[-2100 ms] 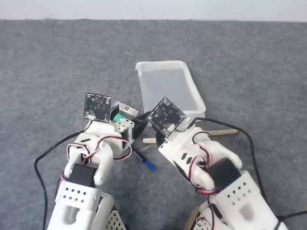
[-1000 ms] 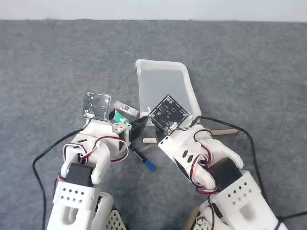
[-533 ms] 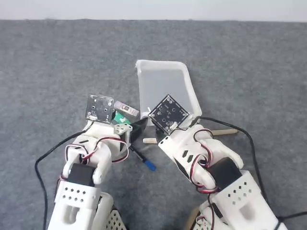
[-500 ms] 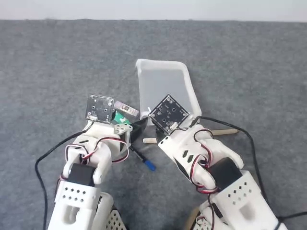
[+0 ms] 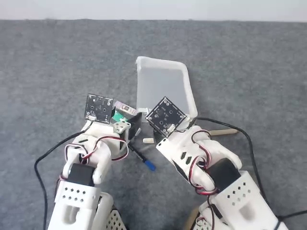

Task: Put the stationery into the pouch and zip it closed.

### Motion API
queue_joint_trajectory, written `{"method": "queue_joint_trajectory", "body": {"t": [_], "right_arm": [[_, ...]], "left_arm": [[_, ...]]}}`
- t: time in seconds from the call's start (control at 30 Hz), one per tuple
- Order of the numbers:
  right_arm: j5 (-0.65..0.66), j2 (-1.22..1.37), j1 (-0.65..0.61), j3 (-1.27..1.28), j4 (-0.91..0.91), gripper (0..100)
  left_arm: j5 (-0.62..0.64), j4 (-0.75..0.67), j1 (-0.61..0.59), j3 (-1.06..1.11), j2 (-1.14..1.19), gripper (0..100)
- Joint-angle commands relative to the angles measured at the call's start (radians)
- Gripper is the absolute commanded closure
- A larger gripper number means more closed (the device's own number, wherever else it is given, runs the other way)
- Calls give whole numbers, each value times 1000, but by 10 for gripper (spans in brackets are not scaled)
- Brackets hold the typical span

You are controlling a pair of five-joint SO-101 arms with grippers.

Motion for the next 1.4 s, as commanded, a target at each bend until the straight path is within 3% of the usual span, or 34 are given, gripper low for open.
{"method": "queue_joint_trajectory", "body": {"t": [0.0,0.43,0.83,1.37], "right_arm": [[-5,2,-13,-25,-13,991],[-3,13,-5,-18,-1,991],[-6,13,166,-18,1,991],[-12,2,282,-21,15,991]], "left_arm": [[-11,-31,-3,-10,12,758],[-66,-26,-6,-38,5,991],[-23,64,-147,-127,5,990],[-23,95,-199,-151,5,990]]}}
